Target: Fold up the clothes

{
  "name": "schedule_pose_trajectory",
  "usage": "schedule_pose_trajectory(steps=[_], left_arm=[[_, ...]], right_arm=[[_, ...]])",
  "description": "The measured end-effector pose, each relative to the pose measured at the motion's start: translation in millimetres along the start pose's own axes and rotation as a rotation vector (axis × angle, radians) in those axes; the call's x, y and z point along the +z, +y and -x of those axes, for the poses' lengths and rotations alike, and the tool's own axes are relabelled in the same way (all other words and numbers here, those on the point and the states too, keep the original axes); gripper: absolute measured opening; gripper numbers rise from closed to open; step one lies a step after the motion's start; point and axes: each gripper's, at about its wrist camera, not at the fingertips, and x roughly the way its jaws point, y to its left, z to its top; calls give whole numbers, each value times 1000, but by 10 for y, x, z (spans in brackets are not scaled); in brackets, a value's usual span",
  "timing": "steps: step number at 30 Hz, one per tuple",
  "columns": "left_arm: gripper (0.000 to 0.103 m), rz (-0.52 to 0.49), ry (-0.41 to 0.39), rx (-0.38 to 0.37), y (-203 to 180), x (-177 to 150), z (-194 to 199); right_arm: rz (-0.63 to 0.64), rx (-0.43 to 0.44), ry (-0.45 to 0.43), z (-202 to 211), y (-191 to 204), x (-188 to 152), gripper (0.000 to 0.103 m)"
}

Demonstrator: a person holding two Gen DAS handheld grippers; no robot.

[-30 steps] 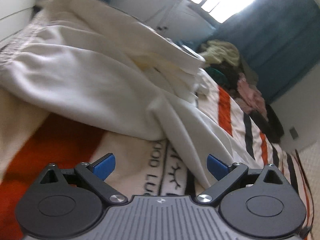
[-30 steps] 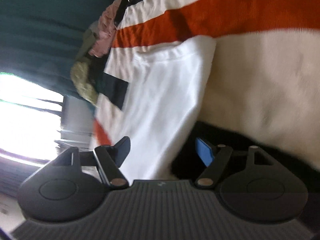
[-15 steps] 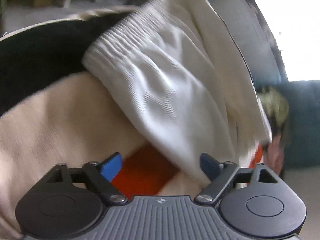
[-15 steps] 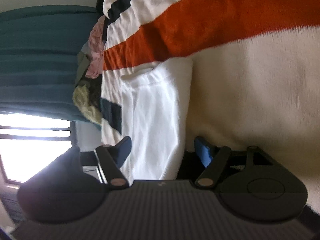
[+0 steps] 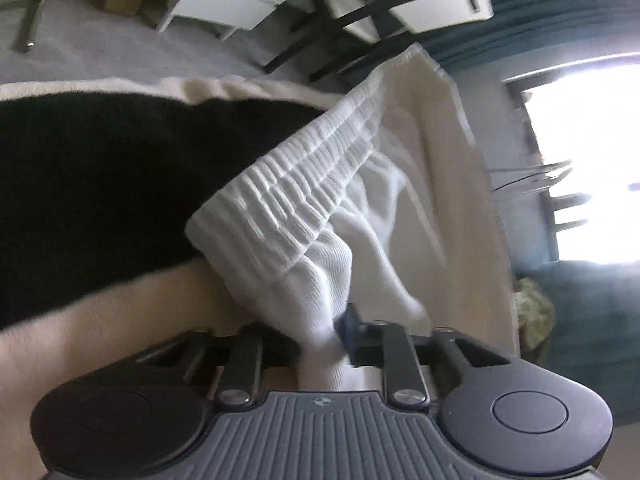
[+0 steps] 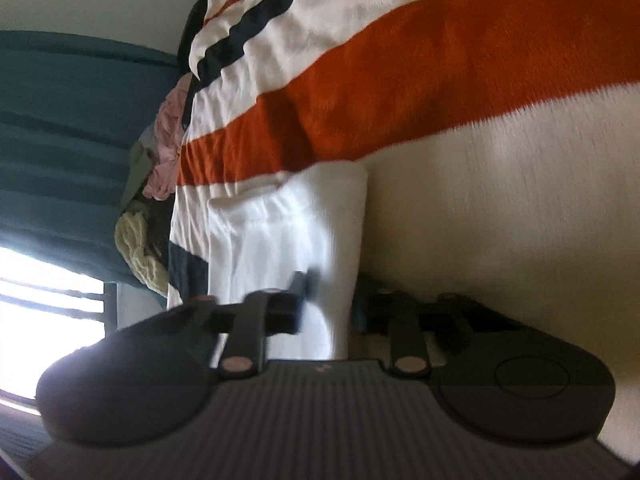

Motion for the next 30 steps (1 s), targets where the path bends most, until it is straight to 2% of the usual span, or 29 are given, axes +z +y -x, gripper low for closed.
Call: schedule_pose_trajectory(steps=[2, 9, 14, 17, 20, 24, 30], left_arm=[[9, -46, -30, -27, -21, 17, 114], [7, -146, -117, -30, -80, 198, 630], [7, -184, -81, -63, -169, 279, 1058], [7, -215, -45, -50, -60, 271, 1318], [7, -213, 0, 1, 140, 269, 1361], [7, -216, 39, 72, 390, 230, 1281], [16, -255, 98, 70, 433, 273, 1297]], right_arm=[[12, 14, -23, 15, 7, 29, 8], [77, 86, -129, 247, 118, 108, 5], [76, 59, -228, 593, 149, 132, 5], [92, -16, -281, 808, 131, 149, 5], [122, -133, -305, 921, 96, 152, 6], [111, -254, -256, 826, -64, 160, 6], [165, -290, -243, 813, -31, 100, 9]])
